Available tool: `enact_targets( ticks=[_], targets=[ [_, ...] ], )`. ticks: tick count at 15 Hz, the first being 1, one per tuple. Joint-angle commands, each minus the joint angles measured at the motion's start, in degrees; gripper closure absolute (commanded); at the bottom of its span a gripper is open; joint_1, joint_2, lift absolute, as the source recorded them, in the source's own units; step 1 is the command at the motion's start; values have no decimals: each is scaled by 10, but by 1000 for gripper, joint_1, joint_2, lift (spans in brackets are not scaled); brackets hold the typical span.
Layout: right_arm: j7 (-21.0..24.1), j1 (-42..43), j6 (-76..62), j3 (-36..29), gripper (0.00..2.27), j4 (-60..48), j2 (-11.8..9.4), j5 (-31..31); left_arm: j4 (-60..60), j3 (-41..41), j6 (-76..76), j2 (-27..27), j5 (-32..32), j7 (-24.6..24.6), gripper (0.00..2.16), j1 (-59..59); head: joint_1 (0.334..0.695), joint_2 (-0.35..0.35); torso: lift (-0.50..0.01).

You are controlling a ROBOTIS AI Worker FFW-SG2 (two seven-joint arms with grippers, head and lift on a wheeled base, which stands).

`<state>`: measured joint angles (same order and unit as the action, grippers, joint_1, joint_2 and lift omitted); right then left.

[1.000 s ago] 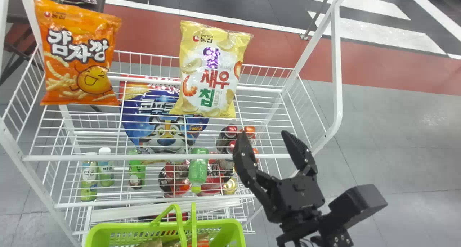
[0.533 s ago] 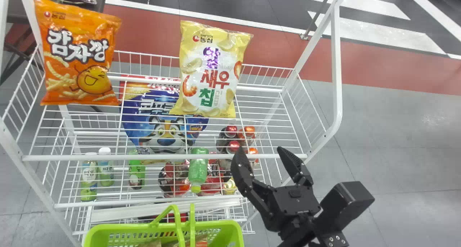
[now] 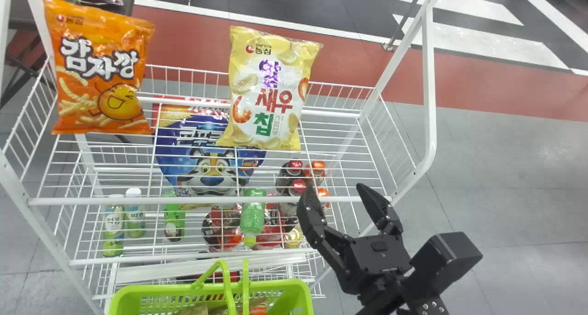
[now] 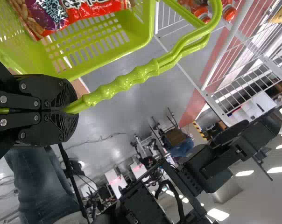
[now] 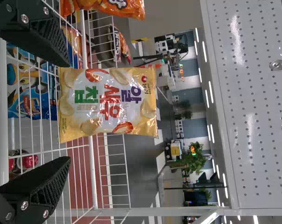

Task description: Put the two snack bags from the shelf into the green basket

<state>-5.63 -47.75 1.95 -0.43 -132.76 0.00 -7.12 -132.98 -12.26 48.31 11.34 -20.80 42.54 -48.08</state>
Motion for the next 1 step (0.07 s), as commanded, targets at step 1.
enact_targets(
  ticks=[1],
  targets=[
    [0, -2, -8, 2, 110, 0, 1, 1, 1, 0, 0, 0, 0, 0, 1693, 0, 695, -350, -11]
  ],
)
